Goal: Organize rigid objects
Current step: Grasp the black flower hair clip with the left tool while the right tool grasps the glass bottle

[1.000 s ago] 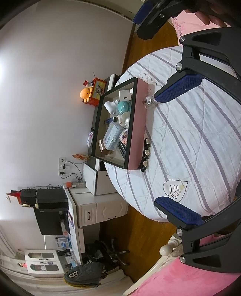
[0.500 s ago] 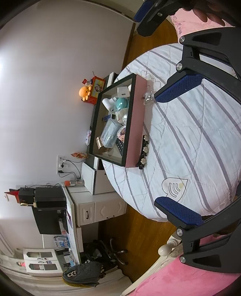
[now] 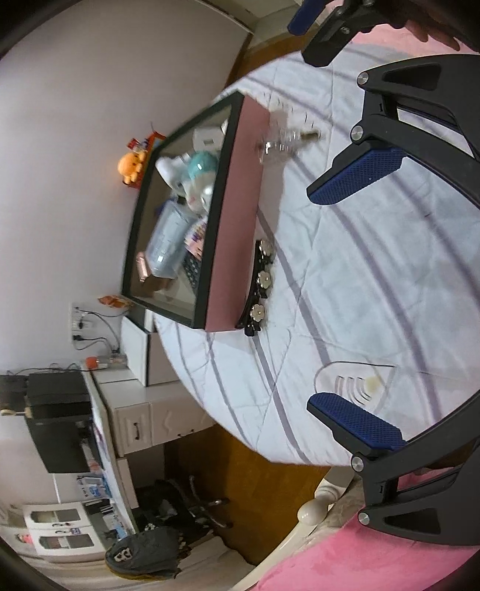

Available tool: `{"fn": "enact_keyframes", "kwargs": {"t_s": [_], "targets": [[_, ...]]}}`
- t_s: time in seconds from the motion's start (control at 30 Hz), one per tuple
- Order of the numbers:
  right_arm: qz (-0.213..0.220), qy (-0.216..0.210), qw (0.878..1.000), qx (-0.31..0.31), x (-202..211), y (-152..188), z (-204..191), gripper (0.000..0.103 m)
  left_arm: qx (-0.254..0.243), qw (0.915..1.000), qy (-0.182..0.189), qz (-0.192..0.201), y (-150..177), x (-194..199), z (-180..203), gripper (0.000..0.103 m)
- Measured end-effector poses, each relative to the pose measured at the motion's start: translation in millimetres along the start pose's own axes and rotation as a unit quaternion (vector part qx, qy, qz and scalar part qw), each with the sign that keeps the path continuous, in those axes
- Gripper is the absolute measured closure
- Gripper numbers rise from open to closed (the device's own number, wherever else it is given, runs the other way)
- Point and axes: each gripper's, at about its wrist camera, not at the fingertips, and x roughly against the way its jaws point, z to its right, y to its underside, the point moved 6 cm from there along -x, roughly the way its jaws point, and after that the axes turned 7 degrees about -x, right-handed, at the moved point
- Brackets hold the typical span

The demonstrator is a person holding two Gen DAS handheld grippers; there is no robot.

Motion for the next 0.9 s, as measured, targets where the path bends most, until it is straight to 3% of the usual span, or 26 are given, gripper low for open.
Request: {"fn": "enact_keyframes", "kwargs": {"t_s": [0.4,0.8,0.87,0.9], "targets": [[-0.064,0.01,0.998,-0.012,-84,-4,1,0.0,0.0,0.9979,0.023,-0.06,-17,-92,5,0.0],[-0.077,0.029,0.997,0.01,-123,-1,-9,0.0,-0.02,0.9978,-0.006,-0.063,-31,-117,6,0.0],[-0.072,0.032,0.997,0.014,-122,-1,-9,0.006,-0.016,0.998,-0.001,-0.061,-32,-117,5,0.001],[-0.065,0.031,0.997,0.015,-120,-2,-9,0.017,-0.013,0.9982,0.002,-0.059,-32,-116,4,0.001]]}}
